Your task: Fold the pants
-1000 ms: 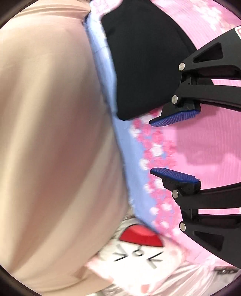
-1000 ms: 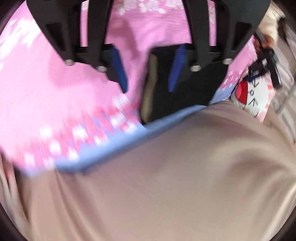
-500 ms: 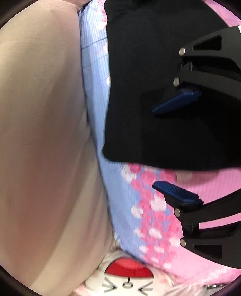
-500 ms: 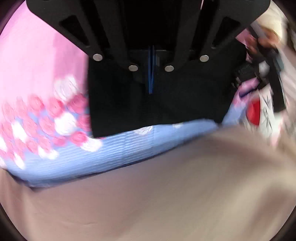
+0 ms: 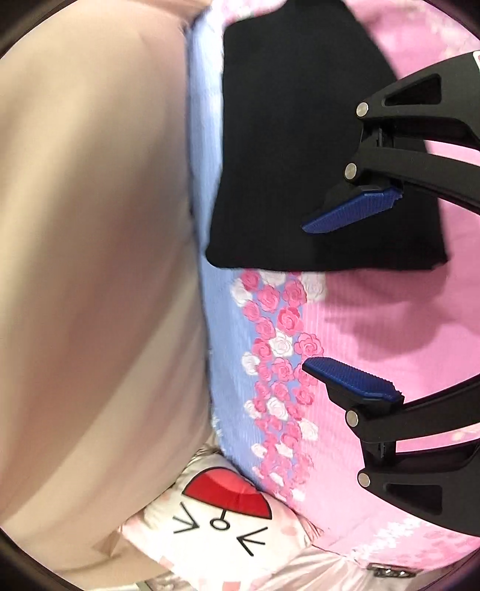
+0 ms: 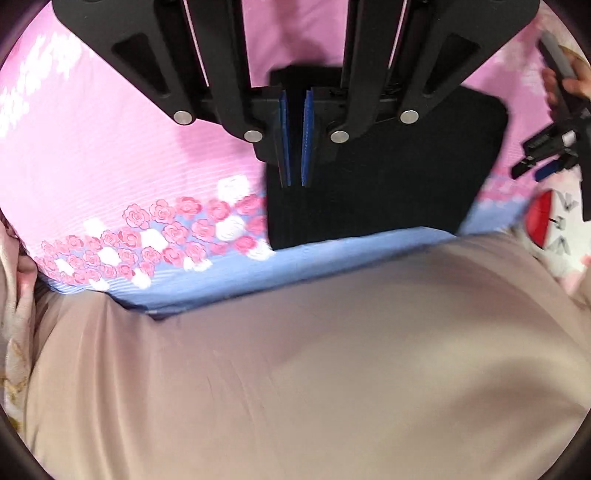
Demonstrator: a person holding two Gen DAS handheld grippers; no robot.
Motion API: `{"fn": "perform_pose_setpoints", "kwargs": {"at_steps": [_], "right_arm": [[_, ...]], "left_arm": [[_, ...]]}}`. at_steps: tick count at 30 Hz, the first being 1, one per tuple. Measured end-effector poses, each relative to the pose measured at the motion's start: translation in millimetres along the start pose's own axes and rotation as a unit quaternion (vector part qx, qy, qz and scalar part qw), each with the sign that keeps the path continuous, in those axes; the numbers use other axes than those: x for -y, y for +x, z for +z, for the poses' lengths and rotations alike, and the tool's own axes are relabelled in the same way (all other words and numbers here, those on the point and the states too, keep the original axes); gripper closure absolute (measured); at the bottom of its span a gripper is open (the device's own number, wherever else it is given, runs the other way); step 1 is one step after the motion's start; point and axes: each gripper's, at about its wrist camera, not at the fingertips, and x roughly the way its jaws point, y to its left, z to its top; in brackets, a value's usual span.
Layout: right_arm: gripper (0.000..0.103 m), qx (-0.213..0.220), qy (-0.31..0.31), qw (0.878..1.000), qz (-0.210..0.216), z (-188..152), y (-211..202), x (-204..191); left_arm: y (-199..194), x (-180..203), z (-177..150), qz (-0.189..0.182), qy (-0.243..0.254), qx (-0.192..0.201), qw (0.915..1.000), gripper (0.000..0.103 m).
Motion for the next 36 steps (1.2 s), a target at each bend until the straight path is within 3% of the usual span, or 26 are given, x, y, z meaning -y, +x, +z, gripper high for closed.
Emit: {"fn": "perform_pose_setpoints", "kwargs": {"at_steps": [4,6,13,17,23,36], "right_arm": [[0.097,0.027,-0.016,1.0,-0.002,-5.4,-18.6,-45.1],[0.097,0.038,-0.019,0.999,0.002,-12.6,-29.4,-63.9],[0.096,0.061,-0.028,0.998,0.01,-29.6,-57.6,-84.9],[0.096,0.064,-0.034,0.997,0.016,-35.5,-68.0,-94.7],[0.096,0.067,-0.037,0.997,0.014,-46.8,-84.8,-103.6],[0.096,0.048,-0.051,0.998,-0.001,-71.6,-91.6,-118.0]], "left_arm": [[-49.5,10.5,-8.3,-0.024,-0.005,0.03,0.9992,0.035],[-72.4,17.9,-12.0,-0.031,-0.008,0.041,0.9987,0.03],[-120.4,32.1,-25.6,-0.03,-0.013,0.07,0.997,0.029],[-136.1,37.8,-31.4,-0.041,-0.015,0.069,0.9967,0.029],[-152.0,44.3,-46.5,-0.029,-0.001,0.079,0.9965,0.027],[-154.3,39.1,-74.8,-0.03,0.005,0.057,0.9979,0.026]]}}
